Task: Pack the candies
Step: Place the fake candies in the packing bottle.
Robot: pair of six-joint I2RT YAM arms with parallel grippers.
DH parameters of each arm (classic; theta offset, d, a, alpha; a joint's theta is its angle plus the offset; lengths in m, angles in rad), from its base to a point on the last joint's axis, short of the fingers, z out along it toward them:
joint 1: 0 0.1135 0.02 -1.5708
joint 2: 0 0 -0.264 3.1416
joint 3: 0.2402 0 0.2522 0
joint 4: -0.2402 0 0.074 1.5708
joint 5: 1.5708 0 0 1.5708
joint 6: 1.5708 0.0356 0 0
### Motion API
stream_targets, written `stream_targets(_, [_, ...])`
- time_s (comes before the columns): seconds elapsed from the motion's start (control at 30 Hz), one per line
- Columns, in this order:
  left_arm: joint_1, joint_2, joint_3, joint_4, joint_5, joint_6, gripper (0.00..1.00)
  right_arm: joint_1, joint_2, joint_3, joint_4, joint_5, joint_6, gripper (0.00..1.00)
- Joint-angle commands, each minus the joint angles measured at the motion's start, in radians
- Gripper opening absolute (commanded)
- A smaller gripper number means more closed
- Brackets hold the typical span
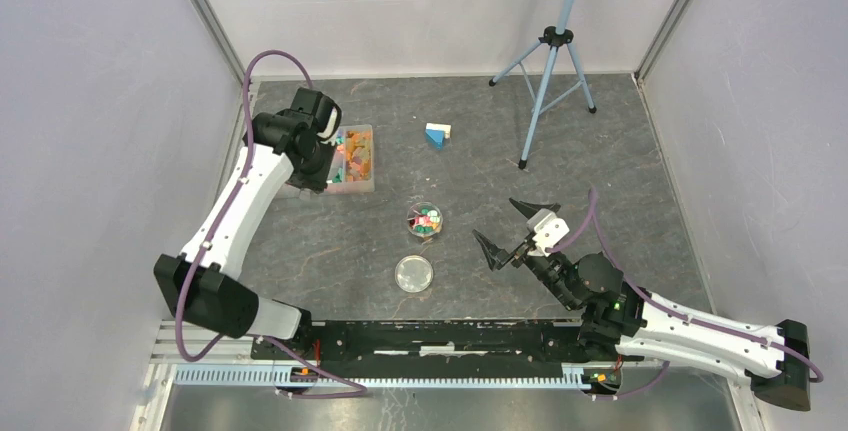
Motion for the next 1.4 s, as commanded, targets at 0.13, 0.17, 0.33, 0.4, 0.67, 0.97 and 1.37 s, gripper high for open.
stream_targets(0.13, [0.126,0.124,0.019,0.140,0.054,0.092,0.02,0.001,-0.033,-0.023,0.010,0.001,0.029,0.98])
stream_targets(0.17, [0.129,0.147,0.027,0.146,0.059,0.094,0.02,0.001,-0.034,-0.025,0.010,0.001,0.031,0.98])
stream_targets(0.33, [0.133,0.247,0.068,0.151,0.057,0.089,0.02,0.002,-0.041,-0.036,0.001,0.001,0.034,0.98])
stream_targets(0.4, [0.133,0.271,0.077,0.160,0.053,0.087,0.02,0.001,-0.044,-0.040,0.003,0.004,0.034,0.98])
stream_targets(0.67, [0.135,0.330,0.083,0.189,0.007,0.093,0.02,0.001,-0.022,-0.019,0.006,0.005,-0.007,0.98])
stream_targets(0.97, [0.142,0.362,0.044,0.263,0.004,0.083,0.02,0.002,0.002,-0.017,0.015,0.011,-0.032,0.98])
stream_targets(1.37, [0.142,0.304,-0.064,0.380,-0.023,0.077,0.02,0.002,0.026,-0.017,0.033,0.012,-0.044,0.98])
